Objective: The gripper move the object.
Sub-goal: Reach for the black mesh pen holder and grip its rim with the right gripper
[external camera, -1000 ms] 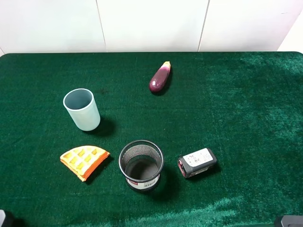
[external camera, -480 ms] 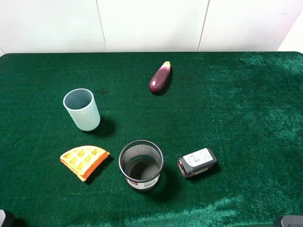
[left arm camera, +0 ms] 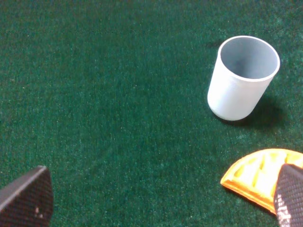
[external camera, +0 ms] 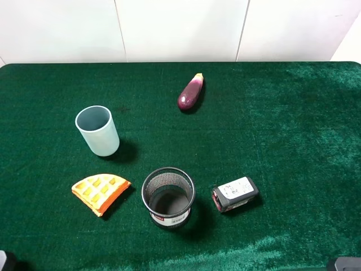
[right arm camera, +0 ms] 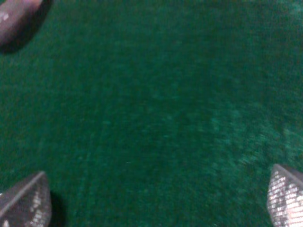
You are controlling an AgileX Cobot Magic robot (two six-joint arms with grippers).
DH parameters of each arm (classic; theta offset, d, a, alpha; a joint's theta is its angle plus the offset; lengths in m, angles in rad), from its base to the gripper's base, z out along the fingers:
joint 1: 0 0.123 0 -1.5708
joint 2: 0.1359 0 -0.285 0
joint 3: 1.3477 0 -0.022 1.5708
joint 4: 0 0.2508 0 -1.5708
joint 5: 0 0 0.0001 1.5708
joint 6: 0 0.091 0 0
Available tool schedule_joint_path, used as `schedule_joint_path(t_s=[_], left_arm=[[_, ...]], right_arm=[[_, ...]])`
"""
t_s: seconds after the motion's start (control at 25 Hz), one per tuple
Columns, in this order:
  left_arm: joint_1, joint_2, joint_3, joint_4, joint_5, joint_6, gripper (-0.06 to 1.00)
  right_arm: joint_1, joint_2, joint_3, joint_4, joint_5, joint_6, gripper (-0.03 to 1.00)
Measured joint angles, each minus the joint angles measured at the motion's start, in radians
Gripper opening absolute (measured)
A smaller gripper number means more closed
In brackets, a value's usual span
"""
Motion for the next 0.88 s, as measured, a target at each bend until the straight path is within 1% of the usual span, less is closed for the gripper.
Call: schedule_joint_path(t_s=[0.2, 0.6, 0.72, 0.88], left_arm=[[0.0, 0.0, 0.0, 0.0, 0.0, 0.0, 0.94], [0.0, 0.0, 0.0, 0.0, 0.0, 0.0, 0.94], [0.0, 0.0, 0.0, 0.0, 0.0, 0.0, 0.94], [0.0, 0.0, 0.0, 0.0, 0.0, 0.0, 0.94]], right_arm=[[0.138, 0.109, -0.022, 0.009, 0.001, -0.03, 0.7], [0.431, 0.282, -0.022, 0.021, -0.012, -0.032, 0.7], [0.514, 0.332, -0.022, 0.022, -0.032, -0.009, 0.7], [0.622, 0.404, -0.022, 0.025, -0.072, 0.049, 0.7]])
